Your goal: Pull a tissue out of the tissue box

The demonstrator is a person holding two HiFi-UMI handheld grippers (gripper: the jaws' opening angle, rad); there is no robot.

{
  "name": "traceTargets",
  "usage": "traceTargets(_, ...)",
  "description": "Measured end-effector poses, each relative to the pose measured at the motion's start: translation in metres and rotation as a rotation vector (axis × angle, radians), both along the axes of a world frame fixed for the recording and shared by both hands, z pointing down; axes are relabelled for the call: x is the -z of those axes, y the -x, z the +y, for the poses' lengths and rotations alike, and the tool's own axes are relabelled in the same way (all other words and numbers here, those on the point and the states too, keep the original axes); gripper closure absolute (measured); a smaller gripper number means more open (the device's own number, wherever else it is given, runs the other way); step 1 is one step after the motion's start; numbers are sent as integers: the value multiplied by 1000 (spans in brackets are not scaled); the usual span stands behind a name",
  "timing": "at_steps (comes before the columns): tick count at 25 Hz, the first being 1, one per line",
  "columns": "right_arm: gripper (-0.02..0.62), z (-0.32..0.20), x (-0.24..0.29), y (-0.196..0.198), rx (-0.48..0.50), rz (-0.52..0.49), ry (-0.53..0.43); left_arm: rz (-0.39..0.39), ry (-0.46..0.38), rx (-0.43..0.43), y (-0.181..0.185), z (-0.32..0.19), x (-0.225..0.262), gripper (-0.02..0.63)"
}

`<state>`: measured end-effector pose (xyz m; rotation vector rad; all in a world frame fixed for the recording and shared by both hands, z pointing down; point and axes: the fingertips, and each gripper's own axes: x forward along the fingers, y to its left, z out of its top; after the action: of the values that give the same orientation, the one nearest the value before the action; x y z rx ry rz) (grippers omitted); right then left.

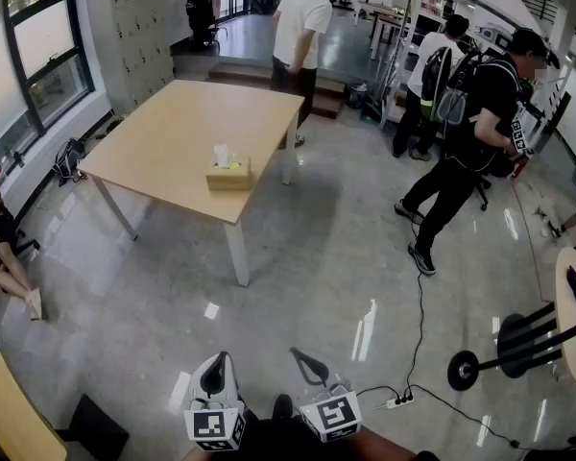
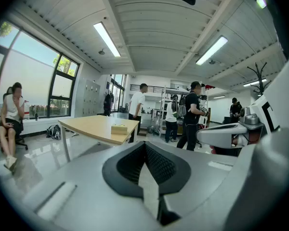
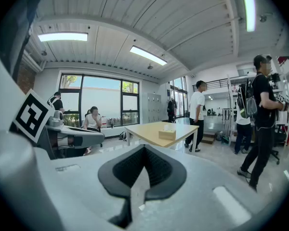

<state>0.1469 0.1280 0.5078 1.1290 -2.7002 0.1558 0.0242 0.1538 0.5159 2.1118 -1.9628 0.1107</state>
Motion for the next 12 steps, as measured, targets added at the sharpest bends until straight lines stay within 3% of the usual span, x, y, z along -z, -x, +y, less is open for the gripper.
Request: traceTargets(12, 606, -10, -1, 4, -3, 9, 13, 2, 14, -11, 3, -10, -2, 588)
